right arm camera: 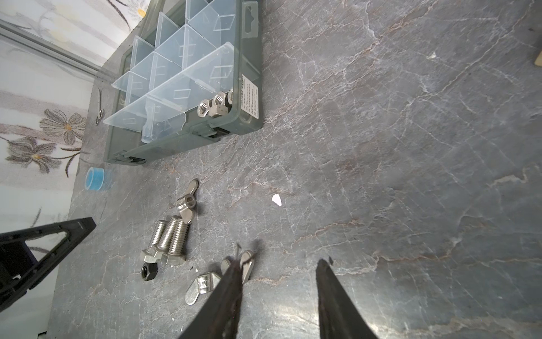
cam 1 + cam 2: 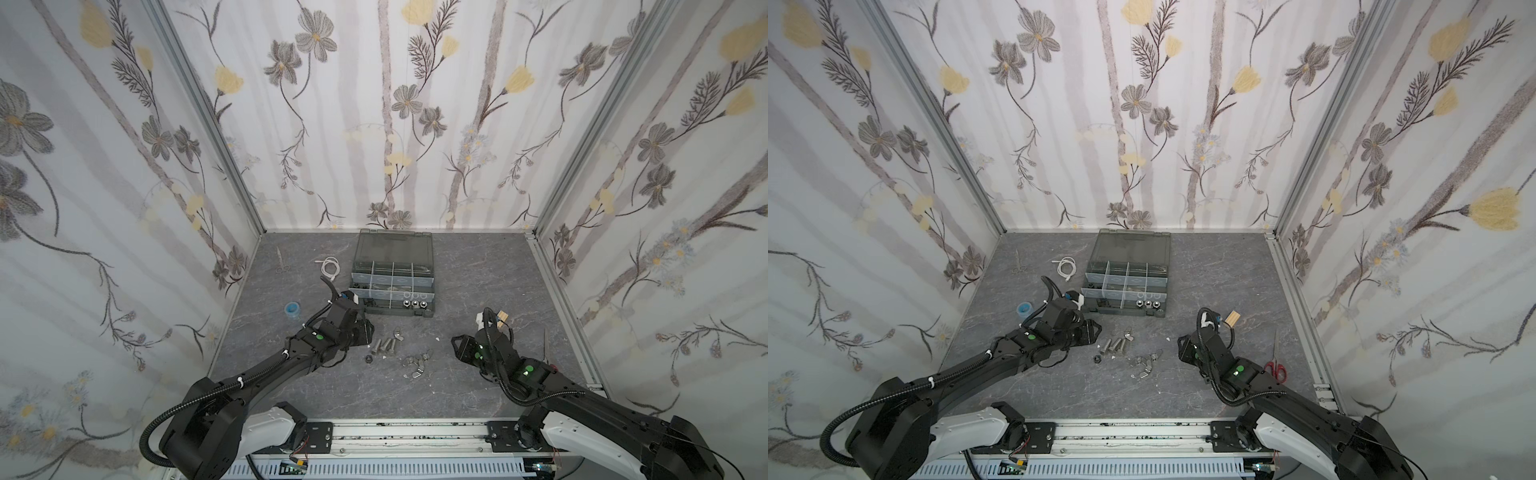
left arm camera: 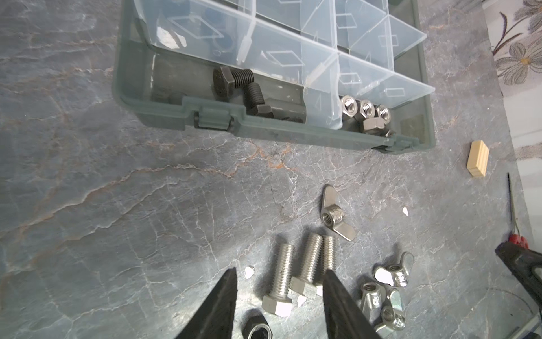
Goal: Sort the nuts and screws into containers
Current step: 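Move the left gripper back over the pile toward a dark hex nut, then lower the left gripper and grasp the dark hex nut near the bolts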
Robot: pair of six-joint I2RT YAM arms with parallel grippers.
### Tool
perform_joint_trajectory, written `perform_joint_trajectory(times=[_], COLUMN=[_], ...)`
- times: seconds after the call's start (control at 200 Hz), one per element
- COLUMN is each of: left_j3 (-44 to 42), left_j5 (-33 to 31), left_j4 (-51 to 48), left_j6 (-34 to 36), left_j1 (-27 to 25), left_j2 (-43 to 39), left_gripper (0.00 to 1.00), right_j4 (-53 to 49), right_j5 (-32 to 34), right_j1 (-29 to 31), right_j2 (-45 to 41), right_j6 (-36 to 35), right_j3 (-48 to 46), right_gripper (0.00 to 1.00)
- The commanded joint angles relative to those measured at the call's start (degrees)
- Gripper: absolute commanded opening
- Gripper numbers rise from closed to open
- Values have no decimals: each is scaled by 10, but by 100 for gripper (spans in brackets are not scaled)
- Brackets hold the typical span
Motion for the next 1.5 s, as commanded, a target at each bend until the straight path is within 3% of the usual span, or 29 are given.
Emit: perform_joint_trajectory(times=[0.0, 0.46, 1.494], left_j3=[-14, -66, -42], left_j5=[-27, -44, -114], left_j4=[10, 10, -11], left_j6=[-16, -51, 28], left_j1=[-15, -98, -148], left_j2=[-14, -21, 61], left_gripper=[50, 50, 45], right_j4=[14, 35, 19], right_j5=[12, 1, 17], right_j1=[0, 1, 0], right_j2=[2, 21, -30], right_j6=[5, 6, 29], right_j3=[-1, -6, -38], right_gripper=[43, 42, 43])
